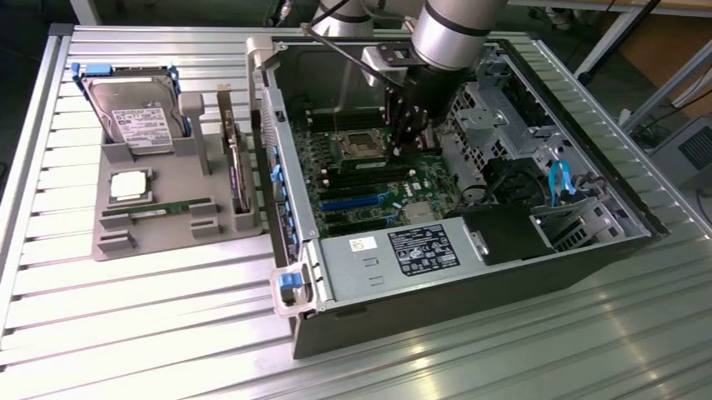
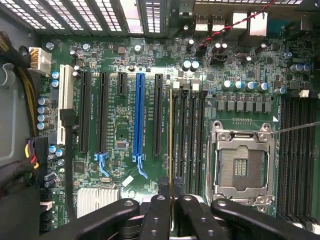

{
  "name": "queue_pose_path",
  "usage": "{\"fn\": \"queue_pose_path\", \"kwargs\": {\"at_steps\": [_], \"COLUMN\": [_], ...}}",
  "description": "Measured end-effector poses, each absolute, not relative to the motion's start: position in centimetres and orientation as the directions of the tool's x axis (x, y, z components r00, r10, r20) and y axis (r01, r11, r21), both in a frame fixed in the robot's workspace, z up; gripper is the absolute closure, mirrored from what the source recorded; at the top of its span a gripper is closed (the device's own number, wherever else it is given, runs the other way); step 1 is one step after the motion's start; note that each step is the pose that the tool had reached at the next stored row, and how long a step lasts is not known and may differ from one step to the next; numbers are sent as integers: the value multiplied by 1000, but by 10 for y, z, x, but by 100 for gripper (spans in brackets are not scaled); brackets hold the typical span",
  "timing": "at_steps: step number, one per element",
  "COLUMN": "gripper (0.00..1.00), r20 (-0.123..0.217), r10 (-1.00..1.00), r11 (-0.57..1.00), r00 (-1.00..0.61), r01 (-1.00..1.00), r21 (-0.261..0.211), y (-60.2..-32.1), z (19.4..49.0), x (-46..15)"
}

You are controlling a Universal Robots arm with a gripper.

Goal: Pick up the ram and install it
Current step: 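Insert the ram into the slot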

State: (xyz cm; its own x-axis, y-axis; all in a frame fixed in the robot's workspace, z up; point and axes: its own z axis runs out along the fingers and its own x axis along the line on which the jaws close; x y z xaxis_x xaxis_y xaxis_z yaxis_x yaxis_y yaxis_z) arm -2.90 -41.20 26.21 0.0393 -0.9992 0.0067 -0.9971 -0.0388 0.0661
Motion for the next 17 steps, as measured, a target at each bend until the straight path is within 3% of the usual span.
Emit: {"fn": "queue_pose_path", "kwargs": {"at_steps": [17], "gripper": [88], "r20": [7], "r10": [-1000], "r11": [-24], "r00": [25], "r01": [-998], "r21": [66], "y": [-411], "z": [247], "x": [-36]}}
